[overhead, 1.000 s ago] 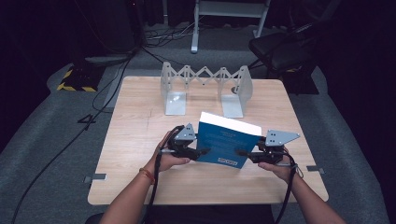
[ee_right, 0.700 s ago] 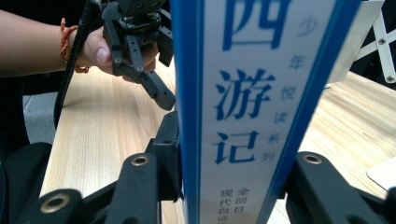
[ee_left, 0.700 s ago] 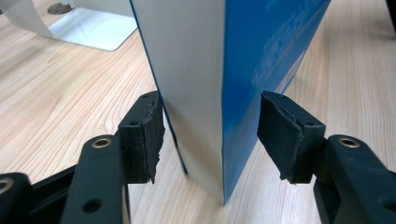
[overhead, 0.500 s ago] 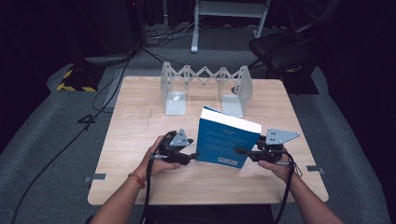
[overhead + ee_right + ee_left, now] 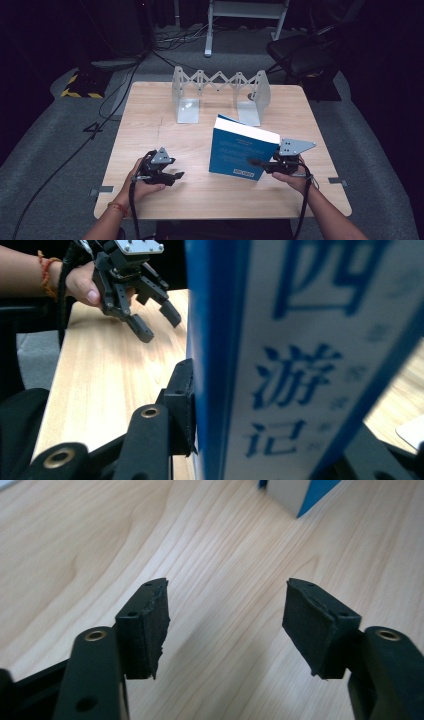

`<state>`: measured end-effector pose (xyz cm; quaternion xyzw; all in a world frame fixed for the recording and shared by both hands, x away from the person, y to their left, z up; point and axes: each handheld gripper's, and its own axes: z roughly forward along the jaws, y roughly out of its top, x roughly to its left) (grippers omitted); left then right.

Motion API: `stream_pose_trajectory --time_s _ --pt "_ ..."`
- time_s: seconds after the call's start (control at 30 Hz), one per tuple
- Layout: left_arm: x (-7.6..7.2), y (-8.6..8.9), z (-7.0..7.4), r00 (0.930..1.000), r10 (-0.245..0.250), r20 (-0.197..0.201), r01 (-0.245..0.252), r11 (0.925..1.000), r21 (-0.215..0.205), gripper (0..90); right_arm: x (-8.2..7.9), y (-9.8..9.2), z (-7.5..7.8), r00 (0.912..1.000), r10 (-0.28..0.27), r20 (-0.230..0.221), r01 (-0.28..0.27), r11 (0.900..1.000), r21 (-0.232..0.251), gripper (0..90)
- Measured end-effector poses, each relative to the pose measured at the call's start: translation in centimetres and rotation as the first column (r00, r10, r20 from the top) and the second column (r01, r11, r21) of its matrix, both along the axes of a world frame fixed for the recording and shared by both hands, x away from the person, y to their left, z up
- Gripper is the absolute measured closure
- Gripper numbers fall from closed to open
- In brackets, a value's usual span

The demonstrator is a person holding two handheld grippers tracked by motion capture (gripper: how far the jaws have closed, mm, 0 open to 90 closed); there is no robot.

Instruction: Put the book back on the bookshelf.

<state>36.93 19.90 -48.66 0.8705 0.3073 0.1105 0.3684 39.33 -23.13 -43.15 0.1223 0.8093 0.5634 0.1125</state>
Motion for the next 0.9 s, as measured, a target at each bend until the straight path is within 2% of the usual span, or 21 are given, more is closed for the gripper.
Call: stream_pose_trajectory --time_s 0.07,0.1,0.17,0.23,0.27,0.3,0.47,0.6,0.73,0.9 --pt "0.1 0.5 -0.2 0.9992 0.037 -0.016 -0.037 0.9993 -0.008 29.3 0.1 0.0 0.0 1.0 0.003 -0.004 -0.003 1.0 -0.001 59.7" --pt "0.1 0.7 -0.3 0.9984 0.057 -0.007 -0.057 0.9984 0.007 26.8 0.1 0.0 0.1 1.0 0.004 -0.005 -0.004 1.0 -0.005 59.6" --pt "0.3 0.8 -0.6 0.9965 0.081 -0.024 -0.08 0.9967 0.009 23.4 0.0 0.2 0.2 1.0 0.002 -0.002 -0.002 1.0 -0.014 59.6" --pt "0.6 0.7 -1.1 0.9928 0.112 -0.042 -0.11 0.9933 0.033 21.1 0.0 0.3 0.2 1.0 -0.001 -0.001 0.001 1.0 -0.015 60.3" --pt "0.6 0.5 -1.4 0.9927 0.117 -0.028 -0.116 0.992 0.051 21.1 0.0 0.3 0.2 1.0 -0.004 0.0 0.004 1.0 -0.015 60.7" --pt "0.6 0.5 -1.5 0.9933 0.115 -0.014 -0.114 0.9922 0.049 18.8 0.0 0.4 0.3 1.0 -0.007 -0.001 0.007 1.0 -0.016 61.1" --pt "0.4 0.3 -1.7 0.992 0.126 0.0 -0.126 0.9914 0.036 15.8 0.1 1.1 0.5 0.9981 -0.062 -0.003 0.062 0.998 -0.029 61.7" --pt "0.4 0.3 -1.8 0.9908 0.136 -0.005 -0.135 0.9902 0.034 15.1 0.3 1.5 0.8 0.9964 -0.085 -0.001 0.085 0.996 -0.038 61.8" --pt "0.4 0.2 -1.8 0.9862 0.165 -0.009 -0.165 0.9853 0.044 11.2 0.4 1.8 0.9 0.9945 -0.104 0.003 0.105 0.994 -0.042 61.8" --pt "0.4 0.2 -1.8 0.9861 0.166 -0.009 -0.165 0.9852 0.045 11.3 0.3 2.0 1.3 0.9924 -0.119 0.031 0.121 0.991 -0.053 62.0"
